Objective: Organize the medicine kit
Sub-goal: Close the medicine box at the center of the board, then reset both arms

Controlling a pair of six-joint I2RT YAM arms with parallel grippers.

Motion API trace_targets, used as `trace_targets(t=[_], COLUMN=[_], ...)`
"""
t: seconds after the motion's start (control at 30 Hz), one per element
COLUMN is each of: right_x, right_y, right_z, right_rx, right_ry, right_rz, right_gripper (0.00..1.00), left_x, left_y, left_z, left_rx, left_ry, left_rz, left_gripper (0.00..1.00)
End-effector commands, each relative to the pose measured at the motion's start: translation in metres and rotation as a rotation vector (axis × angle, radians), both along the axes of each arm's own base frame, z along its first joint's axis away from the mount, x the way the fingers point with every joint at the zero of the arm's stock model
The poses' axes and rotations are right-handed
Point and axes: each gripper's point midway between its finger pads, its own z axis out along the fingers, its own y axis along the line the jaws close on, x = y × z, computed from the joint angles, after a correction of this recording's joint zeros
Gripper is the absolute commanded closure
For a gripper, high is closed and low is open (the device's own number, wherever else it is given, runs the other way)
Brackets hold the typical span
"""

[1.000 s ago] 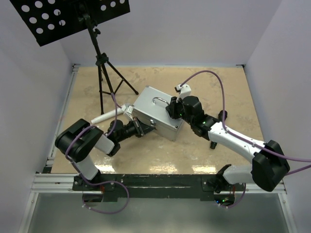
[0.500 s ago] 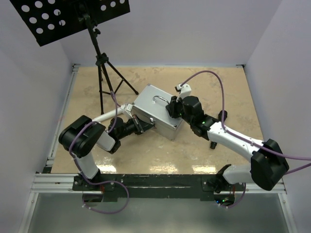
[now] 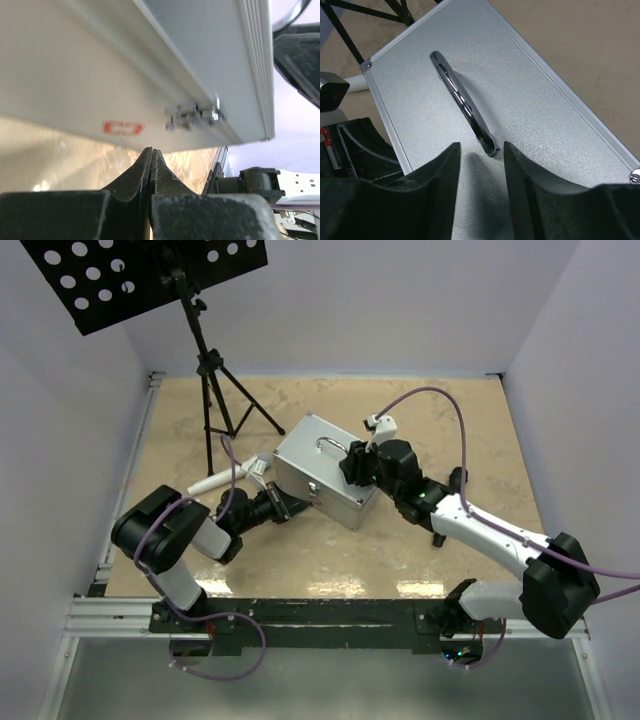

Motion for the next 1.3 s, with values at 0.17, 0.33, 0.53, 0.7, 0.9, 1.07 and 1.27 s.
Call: trace_targets(t=[0.17, 0.33, 0.53, 0.7, 0.9, 1.07, 1.27], right_x=[-0.013, -0.016, -0.021, -0.026, -0.027, -0.027, -0.029], right_y=[-0.025, -0.036, -0.051, -0.074, -0.094, -0.092, -0.094], right_z=[0.018, 0.048, 0.063, 0.081, 0.084, 0.083, 0.087], right_rx=[-0.030, 0.011, 0.071, 0.120, 0.141, 0.150, 0.163], right_ry=[0.041, -0.026, -0.089, -0.156, -0.184, -0.178, -0.189], right_rz=[-0.091, -0.127, -0.179, -0.268, -0.363, -0.360, -0.360], right_gripper=[0.39, 0.36, 0.35, 0.33, 0.31, 0.31, 0.30], left_x=[-0.022, 0.001, 0.021, 0.023, 0.024, 0.028, 0.029], left_y=[0.033, 0.049, 0.104, 0.170, 0.187, 0.180, 0.178], left_z=[0.120, 0.092, 0.099, 0.100, 0.101, 0.096, 0.109], left_rx=[-0.154, 0.146, 0.433, 0.555, 0.687, 0.744, 0.706], left_ry=[-0.559, -0.470, -0.367, -0.186, -0.096, -0.070, -0.109], left_rz=[0.102, 0.207, 0.462, 0.788, 0.843, 0.794, 0.792], left_gripper=[0.90, 0.72, 0.38, 0.00, 0.00, 0.00, 0.00])
